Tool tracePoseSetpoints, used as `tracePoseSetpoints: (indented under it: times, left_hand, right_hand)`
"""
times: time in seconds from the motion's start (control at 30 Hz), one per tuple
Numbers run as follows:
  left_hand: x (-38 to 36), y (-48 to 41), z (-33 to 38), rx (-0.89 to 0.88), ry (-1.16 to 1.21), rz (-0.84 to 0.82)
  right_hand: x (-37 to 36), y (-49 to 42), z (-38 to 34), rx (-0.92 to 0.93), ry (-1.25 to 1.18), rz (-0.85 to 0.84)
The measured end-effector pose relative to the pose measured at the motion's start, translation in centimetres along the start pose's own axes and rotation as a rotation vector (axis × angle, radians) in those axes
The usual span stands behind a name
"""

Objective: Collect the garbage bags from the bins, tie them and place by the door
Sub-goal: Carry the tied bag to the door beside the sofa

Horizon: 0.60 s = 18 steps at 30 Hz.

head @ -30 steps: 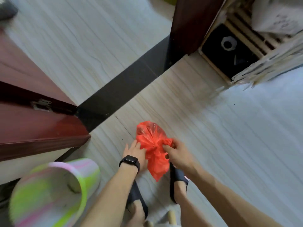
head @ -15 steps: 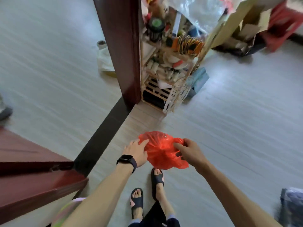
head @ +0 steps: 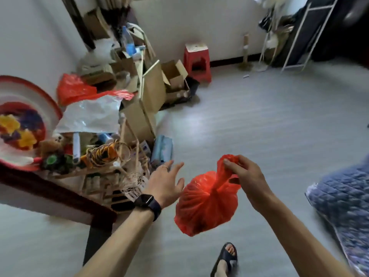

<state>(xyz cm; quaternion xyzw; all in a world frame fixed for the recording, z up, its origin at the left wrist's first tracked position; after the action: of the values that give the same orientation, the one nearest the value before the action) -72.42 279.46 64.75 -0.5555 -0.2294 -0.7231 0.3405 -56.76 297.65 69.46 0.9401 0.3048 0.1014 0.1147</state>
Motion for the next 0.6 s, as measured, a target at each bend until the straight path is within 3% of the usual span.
tracePoseSetpoints:
  times: [0.27,0.6]
  left_hand:
    - [-3.1,-19.3,11.5,-0.087,0.084,-0.063]
    - [-8.5,-45.7,22.9,-0.297,0.118,-0.119]
  right_hand:
    - [9.9,-17.3,-4.4,-0.044,-0.025,0.111]
    - [19.5,-40.1,-9.8,-0.053,-0.115,0.41]
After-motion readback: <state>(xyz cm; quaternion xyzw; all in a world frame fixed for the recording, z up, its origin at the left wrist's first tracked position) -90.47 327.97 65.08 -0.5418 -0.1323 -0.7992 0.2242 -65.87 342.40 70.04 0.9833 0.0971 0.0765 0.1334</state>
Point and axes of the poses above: each hand's wrist, its own y-axis away from the middle knuckle, its own x-axis out of the back of the hand, z = x × y, the point moved 1 cm from there along -y, towards the middle knuckle, and after that the axes turned 12 degrees about z, right-handed, at the moved point
